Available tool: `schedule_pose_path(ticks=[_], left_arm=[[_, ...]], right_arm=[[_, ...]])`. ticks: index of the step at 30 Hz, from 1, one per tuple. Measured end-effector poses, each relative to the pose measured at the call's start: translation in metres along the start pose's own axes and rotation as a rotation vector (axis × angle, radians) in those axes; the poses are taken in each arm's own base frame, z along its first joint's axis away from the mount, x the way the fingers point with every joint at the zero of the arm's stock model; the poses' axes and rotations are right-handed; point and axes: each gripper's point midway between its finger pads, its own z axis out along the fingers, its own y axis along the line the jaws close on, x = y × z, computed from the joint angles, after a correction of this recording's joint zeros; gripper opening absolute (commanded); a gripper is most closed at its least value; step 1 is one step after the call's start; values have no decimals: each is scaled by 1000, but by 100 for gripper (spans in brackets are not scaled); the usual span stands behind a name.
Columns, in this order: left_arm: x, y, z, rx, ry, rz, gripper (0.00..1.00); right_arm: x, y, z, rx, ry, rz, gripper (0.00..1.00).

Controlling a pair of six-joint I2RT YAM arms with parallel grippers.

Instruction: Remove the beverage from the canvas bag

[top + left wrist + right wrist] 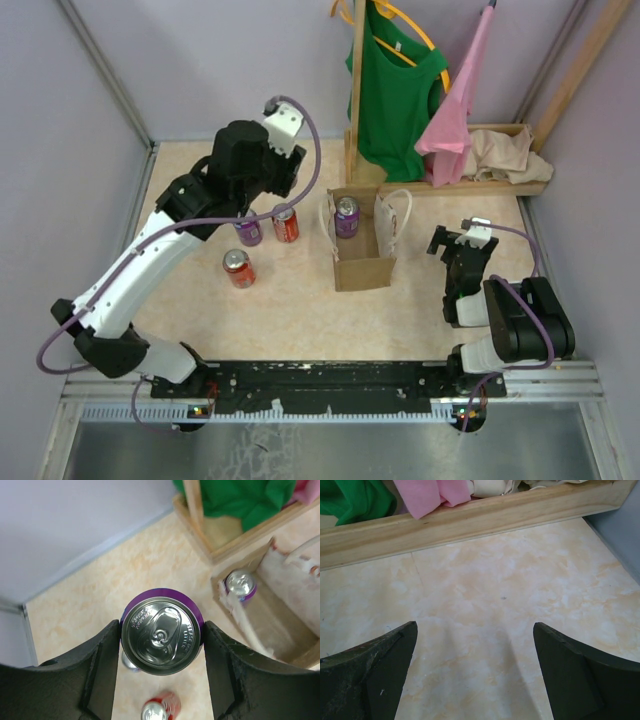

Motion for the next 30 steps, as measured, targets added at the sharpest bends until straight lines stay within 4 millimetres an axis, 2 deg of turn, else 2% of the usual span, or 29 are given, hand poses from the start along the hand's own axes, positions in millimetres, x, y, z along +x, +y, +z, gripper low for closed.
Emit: schedule_pose_path(ticks=[5,9,16,20,30], left_arm=[[60,8,-10,-40,114,-73,0],[111,-5,-11,-34,208,-116,0],[194,-31,1,-16,367,-160,0],[217,-40,8,-8,406,-198,0],[249,-47,36,-15,440,-278,0]], right_arm=[[0,0,0,0,0,0,99],[0,0,0,0,0,0,99],[0,0,0,0,0,0,99],[0,0,0,0,0,0,99],[0,0,0,0,0,0,99]])
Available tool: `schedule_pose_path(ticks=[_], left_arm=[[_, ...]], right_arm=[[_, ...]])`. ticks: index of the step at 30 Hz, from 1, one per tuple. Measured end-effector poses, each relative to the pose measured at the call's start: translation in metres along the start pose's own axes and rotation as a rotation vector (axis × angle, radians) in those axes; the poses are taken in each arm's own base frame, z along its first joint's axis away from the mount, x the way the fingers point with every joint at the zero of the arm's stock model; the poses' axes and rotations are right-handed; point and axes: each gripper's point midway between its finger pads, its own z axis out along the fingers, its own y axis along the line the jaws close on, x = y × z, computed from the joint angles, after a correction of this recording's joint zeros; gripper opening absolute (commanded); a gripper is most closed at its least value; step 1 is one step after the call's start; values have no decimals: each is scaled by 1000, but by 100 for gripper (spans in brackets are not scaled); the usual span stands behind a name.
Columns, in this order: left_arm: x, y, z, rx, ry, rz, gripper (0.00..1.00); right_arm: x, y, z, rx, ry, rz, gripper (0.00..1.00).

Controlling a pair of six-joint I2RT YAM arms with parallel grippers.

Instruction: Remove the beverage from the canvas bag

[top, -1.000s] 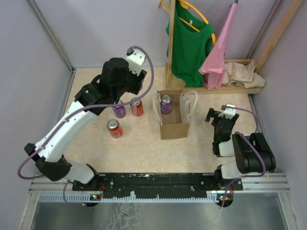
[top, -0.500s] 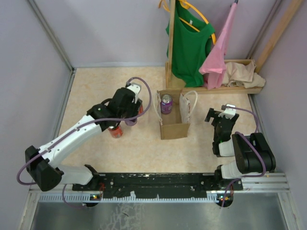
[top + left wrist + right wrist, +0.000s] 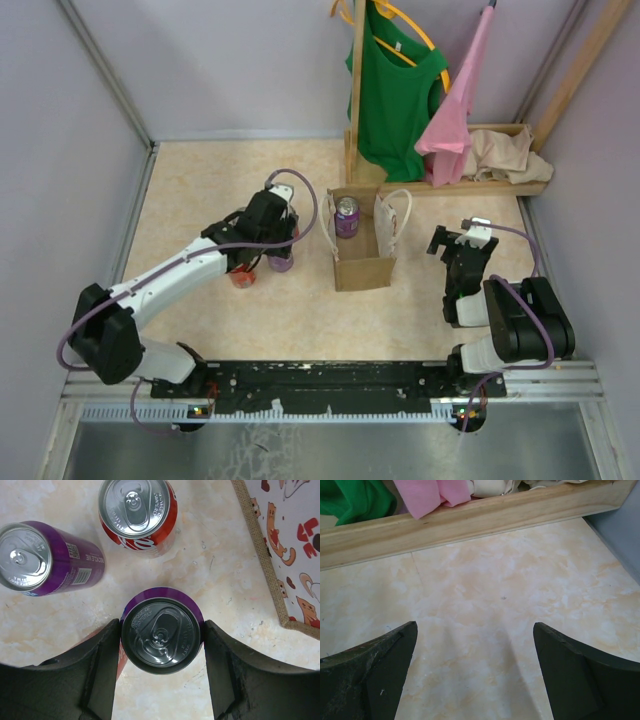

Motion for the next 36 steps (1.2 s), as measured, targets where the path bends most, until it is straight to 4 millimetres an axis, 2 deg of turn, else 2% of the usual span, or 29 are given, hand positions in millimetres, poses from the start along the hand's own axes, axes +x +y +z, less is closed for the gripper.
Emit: schedule_pose_path(ticks=[5,8,12,17,18,19,25,28,31,36], left_arm=[[10,-1,13,-11,35,-11,0],[16,-3,17,-13,57,-16,10],[20,-4,20,-14,70,-25,36],[20,-4,20,-15,72,-38,78],[20,-4,20,-16,71,-38,93],[20,-4,20,-15,72,-39,99],[16,-4,18,-23,68,-53,100],[2,-4,12,-19,45,-55,100],[-26,-7,-3,7,-25,-56,100],[-96,-14,-51,101,-244,-63,100]], right_arm=[[0,0,0,0,0,0,99],[0,0,0,0,0,0,99],[0,0,0,0,0,0,99],[0,0,0,0,0,0,99],[0,0,0,0,0,0,99],[0,0,0,0,0,0,99],[0,0,0,0,0,0,99],[0,0,0,0,0,0,99],[0,0,0,0,0,0,99],[0,0,0,0,0,0,99]])
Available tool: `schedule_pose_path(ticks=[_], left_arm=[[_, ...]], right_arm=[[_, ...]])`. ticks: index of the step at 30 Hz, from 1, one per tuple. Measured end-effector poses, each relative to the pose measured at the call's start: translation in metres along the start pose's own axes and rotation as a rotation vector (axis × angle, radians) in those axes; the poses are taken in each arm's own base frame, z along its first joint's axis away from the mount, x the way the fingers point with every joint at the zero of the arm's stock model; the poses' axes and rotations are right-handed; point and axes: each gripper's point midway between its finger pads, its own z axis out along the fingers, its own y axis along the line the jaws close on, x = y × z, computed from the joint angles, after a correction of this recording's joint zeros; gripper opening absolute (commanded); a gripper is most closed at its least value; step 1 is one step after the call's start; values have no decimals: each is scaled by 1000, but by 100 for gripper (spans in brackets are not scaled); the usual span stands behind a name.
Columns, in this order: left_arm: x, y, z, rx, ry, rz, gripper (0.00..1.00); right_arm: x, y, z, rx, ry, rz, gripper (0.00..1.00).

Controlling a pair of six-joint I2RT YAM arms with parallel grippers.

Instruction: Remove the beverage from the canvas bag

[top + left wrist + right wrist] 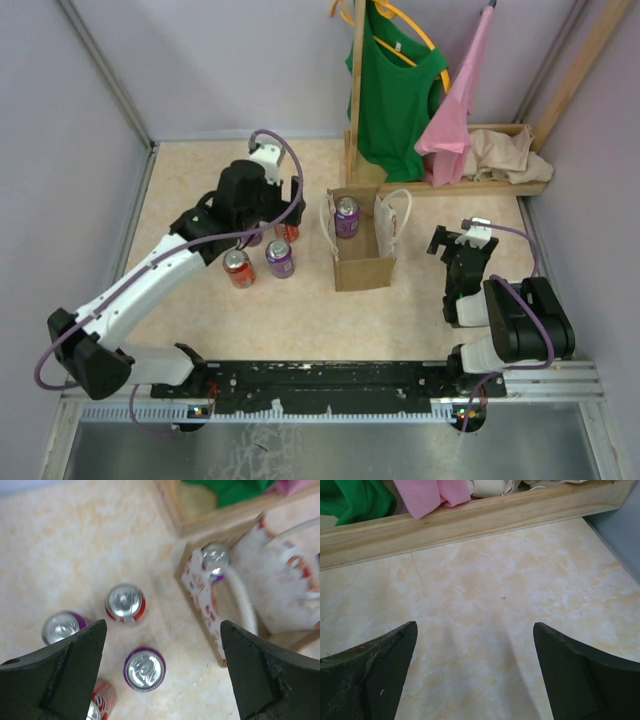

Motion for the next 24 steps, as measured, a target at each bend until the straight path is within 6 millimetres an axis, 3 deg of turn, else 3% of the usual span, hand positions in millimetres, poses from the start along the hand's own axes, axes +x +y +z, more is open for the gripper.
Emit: schedule_pose_path(ticks=[6,9,11,16,19,24], left_arm=[[-94,-23,-41,139,-261,43,99],[-121,-49,-49,246,-319,87,98],[-132,-78,-47,337,-332,137,94],[-117,-141,-18,486,-267,266,82],[-97,-166,7,532,-190,330,71],[-61,-191,55,549,-47,389,70]], right_arm=[[0,0,0,0,0,0,99],[0,0,0,0,0,0,99],[0,0,0,0,0,0,99],[0,0,0,0,0,0,99],[0,0,0,0,0,0,99],[0,0,0,0,0,0,99]])
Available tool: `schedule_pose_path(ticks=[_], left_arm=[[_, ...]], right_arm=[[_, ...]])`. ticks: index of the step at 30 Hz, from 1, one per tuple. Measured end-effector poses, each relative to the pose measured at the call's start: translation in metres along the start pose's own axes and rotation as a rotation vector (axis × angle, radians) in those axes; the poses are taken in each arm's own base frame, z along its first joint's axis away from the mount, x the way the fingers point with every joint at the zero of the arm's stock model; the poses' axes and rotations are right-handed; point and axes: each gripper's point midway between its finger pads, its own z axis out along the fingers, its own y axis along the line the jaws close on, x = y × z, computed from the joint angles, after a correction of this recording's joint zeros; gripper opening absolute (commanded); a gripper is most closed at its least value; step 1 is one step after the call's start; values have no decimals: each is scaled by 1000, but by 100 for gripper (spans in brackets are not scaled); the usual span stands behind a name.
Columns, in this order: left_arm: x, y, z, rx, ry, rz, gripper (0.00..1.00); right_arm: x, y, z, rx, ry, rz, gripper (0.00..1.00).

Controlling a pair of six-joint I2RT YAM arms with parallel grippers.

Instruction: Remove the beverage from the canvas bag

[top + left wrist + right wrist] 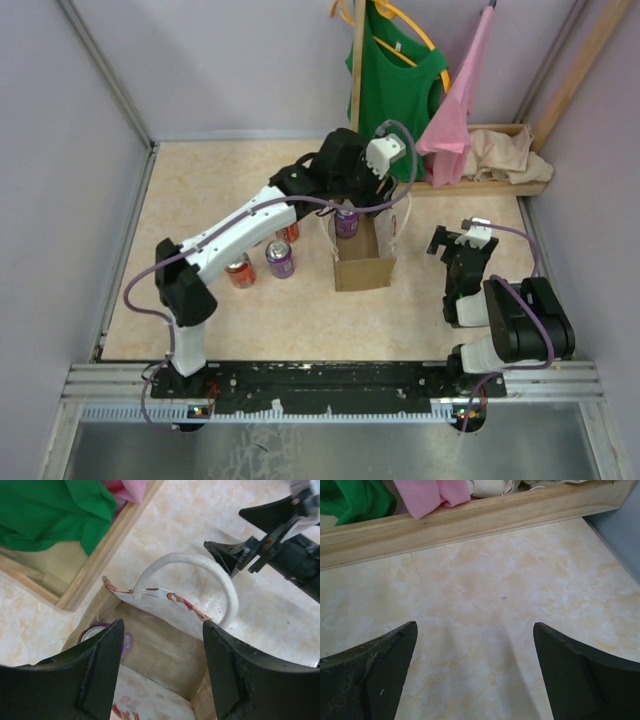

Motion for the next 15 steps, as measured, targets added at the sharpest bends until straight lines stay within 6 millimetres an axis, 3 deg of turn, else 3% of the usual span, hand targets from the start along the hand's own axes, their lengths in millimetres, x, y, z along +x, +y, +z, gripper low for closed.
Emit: schedule_pose_path(ticks=[4,7,11,15], left_arm=[[27,3,32,-11,115,-12,70],[45,9,44,-44,180,-20,70],[66,18,46,-101,250,-25,75],[71,31,45,-172,261,-37,75]], right_arm=[[0,0,0,0,0,0,99],[0,0,0,0,0,0,99],[0,0,0,0,0,0,99],[0,0,0,0,0,0,99]])
